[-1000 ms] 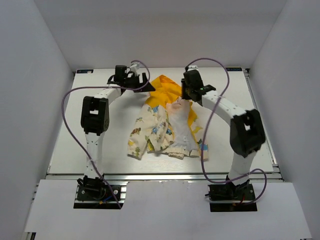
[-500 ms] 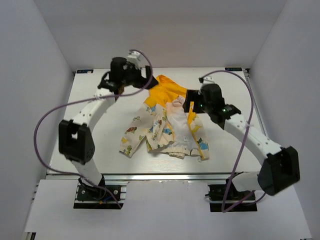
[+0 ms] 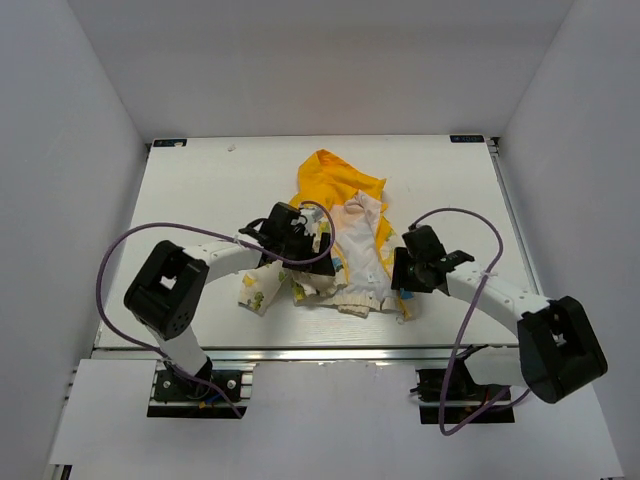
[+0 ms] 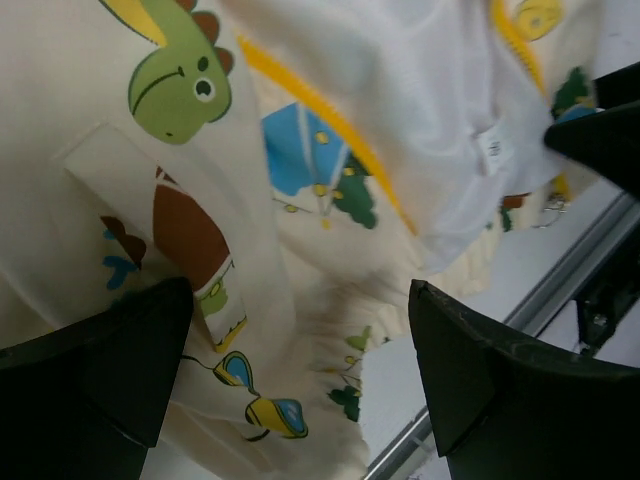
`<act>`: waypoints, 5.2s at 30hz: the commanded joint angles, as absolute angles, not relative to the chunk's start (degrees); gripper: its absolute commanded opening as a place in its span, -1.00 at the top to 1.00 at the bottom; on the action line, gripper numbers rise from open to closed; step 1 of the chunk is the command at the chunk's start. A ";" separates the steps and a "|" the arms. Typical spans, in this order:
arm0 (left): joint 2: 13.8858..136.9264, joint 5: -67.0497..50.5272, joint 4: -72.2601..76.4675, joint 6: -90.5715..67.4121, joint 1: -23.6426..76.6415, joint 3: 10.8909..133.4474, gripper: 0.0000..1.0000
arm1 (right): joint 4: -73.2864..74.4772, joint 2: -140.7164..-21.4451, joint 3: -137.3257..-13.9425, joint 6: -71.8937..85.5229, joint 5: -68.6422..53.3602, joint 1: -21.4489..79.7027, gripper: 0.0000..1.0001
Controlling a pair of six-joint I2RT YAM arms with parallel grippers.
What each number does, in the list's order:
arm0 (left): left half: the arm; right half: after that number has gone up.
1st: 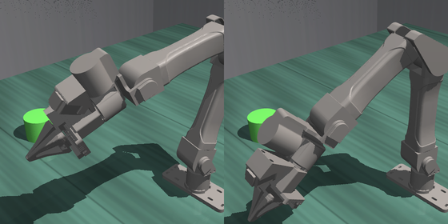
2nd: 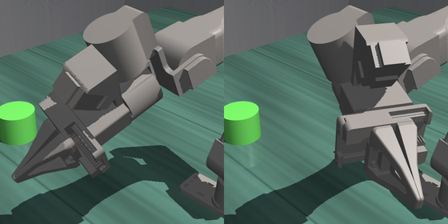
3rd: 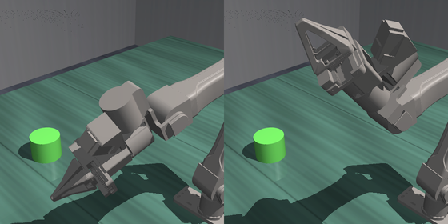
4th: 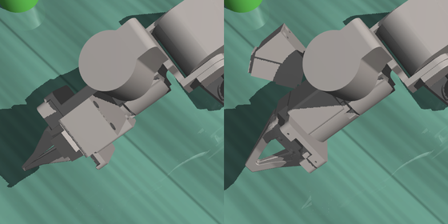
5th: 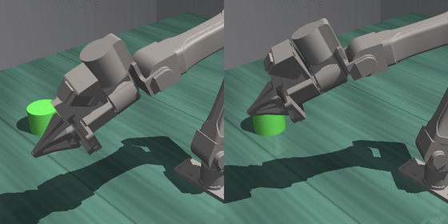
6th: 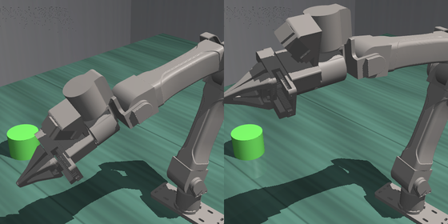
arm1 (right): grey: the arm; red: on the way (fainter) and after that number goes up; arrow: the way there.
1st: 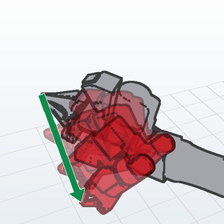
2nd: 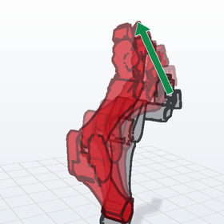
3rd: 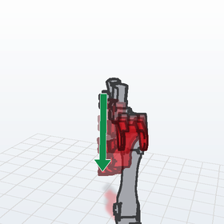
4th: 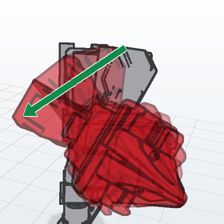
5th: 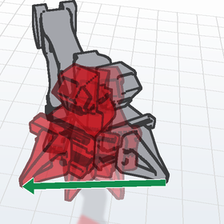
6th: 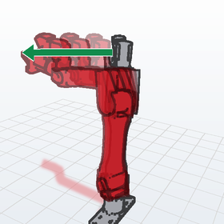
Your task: Zip up the jacket
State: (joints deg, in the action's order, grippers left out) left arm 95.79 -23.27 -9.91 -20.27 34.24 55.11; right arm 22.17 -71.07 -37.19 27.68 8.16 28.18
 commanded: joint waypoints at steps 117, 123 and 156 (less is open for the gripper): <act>103.37 -11.88 -19.77 -18.89 40.08 77.36 -0.82 | 5.54 -60.56 -28.90 18.64 -10.02 30.32 1.00; 102.83 -3.52 -27.51 -19.07 38.85 77.34 -0.89 | 7.56 -61.96 -31.64 16.96 -8.88 29.80 1.00; 107.41 -3.52 -29.10 -19.86 38.76 76.99 -0.35 | 7.91 -62.93 -30.50 16.70 -8.00 29.09 1.00</act>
